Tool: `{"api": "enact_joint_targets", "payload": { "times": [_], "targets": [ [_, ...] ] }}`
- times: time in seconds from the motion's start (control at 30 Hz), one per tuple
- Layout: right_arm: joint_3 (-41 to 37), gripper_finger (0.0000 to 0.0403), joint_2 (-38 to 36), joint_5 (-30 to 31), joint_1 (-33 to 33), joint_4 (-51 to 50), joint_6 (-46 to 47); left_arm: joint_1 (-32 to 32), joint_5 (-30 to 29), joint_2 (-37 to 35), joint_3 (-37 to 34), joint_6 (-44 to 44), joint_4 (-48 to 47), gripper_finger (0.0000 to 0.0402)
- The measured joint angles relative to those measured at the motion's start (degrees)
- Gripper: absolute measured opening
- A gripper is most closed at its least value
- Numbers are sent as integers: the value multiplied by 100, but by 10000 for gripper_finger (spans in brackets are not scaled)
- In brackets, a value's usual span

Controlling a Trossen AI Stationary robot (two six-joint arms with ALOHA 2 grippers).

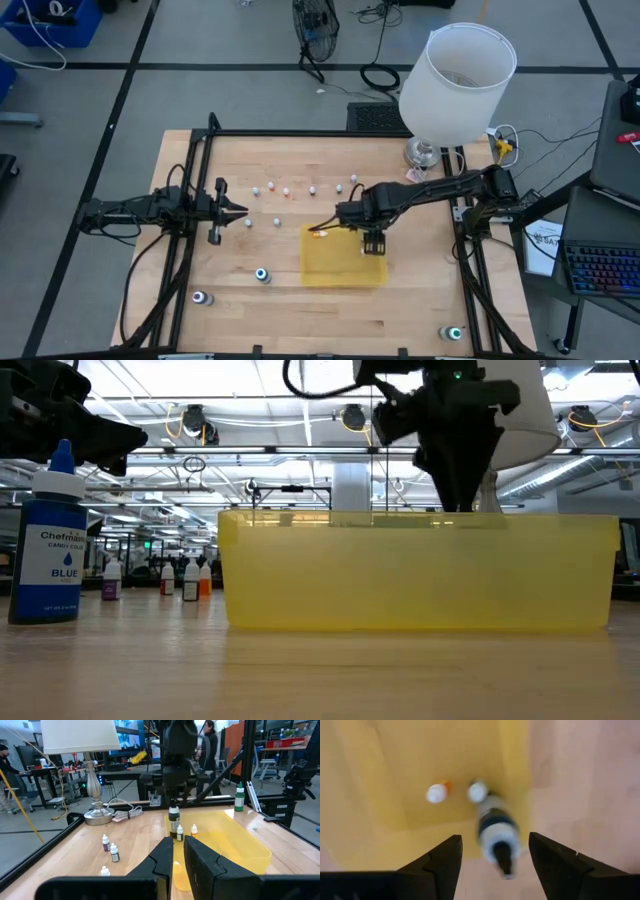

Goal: Pick & Place food coloring
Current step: Put the small purple food coloring bottle into the yellow bin

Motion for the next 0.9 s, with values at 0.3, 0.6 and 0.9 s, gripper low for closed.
{"api": "enact_joint_targets", "payload": {
  "times": [0.3,0.6,0.9],
  "targets": [
    [795,212,0,1949,-502,503,-1349,0,0,0,0,0,0,51],
    [1459,212,99,580,-2117,1197,-1588,-1,0,0,0,0,-1,51],
    [1450,212,986,444,-2823,1117,-1653,-1,0,0,0,0,0,51]
  ]
}}
